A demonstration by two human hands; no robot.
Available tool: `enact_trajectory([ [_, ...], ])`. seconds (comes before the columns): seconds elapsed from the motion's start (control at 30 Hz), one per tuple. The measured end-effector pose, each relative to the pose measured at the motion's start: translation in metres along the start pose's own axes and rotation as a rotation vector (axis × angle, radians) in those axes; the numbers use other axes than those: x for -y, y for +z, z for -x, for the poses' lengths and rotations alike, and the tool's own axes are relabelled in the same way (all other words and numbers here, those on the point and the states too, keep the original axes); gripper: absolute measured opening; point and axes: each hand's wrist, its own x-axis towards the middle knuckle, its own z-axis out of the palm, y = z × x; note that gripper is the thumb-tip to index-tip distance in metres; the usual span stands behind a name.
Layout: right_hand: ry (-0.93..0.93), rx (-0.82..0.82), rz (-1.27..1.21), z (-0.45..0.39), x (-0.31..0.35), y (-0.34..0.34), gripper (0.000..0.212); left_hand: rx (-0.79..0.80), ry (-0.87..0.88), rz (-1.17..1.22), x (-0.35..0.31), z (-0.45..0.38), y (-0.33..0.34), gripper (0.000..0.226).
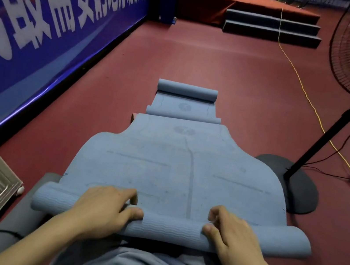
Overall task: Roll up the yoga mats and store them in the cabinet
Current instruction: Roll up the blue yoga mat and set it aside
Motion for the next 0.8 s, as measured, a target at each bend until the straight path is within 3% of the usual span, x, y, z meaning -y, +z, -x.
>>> enact_trajectory([
  [0.07, -0.056, -0.09, -0.004, -0.004, 0.0, 0.003, 0.036, 0.005, -0.025, 0.035, -0.006, -0.004, -0.005, 0.041],
  [0.23, -0.13, -0.239, 0.069, -0.001, 0.003, 0.004, 0.031, -0.028, -0.12, 0.004, -0.018, -0.015, -0.01, 0.042],
  [0.4, -0.167, -0.278, 0.243, 0.006, 0.007, 0.01, 0.053, -0.363, 0.029, -0.076, -0.015, -0.01, 0.012, 0.039],
  [0.57, -0.174, -0.332, 0.324, 0.002, 0.006, 0.014, 0.05, -0.579, 0.142, -0.151, -0.019, 0.002, 0.026, 0.034],
  [0.8, -0.195, -0.323, 0.352, -0.006, 0.001, 0.012, 0.046, -0.465, 0.17, -0.126, -0.015, 0.018, 0.027, 0.065],
])
